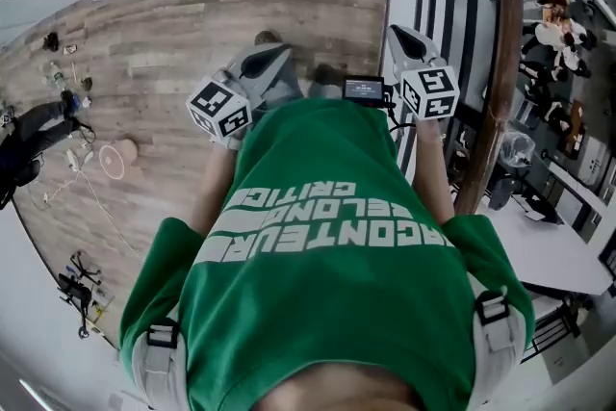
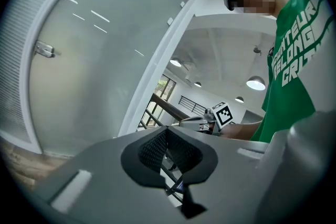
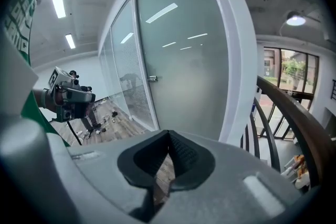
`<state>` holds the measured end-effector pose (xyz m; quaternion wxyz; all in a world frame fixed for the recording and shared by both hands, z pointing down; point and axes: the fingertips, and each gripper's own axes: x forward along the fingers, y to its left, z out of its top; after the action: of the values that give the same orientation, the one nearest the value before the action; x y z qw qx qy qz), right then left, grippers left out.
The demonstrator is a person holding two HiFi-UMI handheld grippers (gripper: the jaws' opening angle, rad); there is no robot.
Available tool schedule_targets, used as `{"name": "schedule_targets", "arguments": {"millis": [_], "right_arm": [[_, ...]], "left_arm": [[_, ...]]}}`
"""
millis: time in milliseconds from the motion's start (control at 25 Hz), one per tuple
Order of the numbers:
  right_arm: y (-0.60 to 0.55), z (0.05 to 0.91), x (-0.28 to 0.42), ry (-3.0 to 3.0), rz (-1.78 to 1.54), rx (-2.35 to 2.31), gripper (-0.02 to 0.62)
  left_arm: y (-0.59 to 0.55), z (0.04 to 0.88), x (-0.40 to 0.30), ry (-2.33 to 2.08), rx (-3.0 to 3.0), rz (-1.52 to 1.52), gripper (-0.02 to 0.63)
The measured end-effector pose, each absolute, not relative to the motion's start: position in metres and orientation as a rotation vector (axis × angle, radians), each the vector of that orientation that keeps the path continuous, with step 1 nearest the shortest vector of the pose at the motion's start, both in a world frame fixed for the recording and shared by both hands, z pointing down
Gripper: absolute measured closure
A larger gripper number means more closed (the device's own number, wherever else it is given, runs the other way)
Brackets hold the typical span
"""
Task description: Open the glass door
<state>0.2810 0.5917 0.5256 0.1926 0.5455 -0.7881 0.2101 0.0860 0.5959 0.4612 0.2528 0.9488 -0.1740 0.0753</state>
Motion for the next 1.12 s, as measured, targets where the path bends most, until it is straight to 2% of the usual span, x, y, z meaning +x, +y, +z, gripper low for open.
{"name": "schedule_targets", "arguments": {"millis": [720, 1120], "right_arm": [[0.455, 0.515, 0.193, -2.212, 0.479, 1.308, 0.603], [0.401, 0.508, 0.154, -2.173, 0.463, 1.344, 0.603]], "left_arm": [[0.447, 0.459, -0.008, -0.676, 2.528, 0.037, 0.598], [0.393, 0.459, -0.064, -0.723, 2.491, 0.006, 0.597]]}}
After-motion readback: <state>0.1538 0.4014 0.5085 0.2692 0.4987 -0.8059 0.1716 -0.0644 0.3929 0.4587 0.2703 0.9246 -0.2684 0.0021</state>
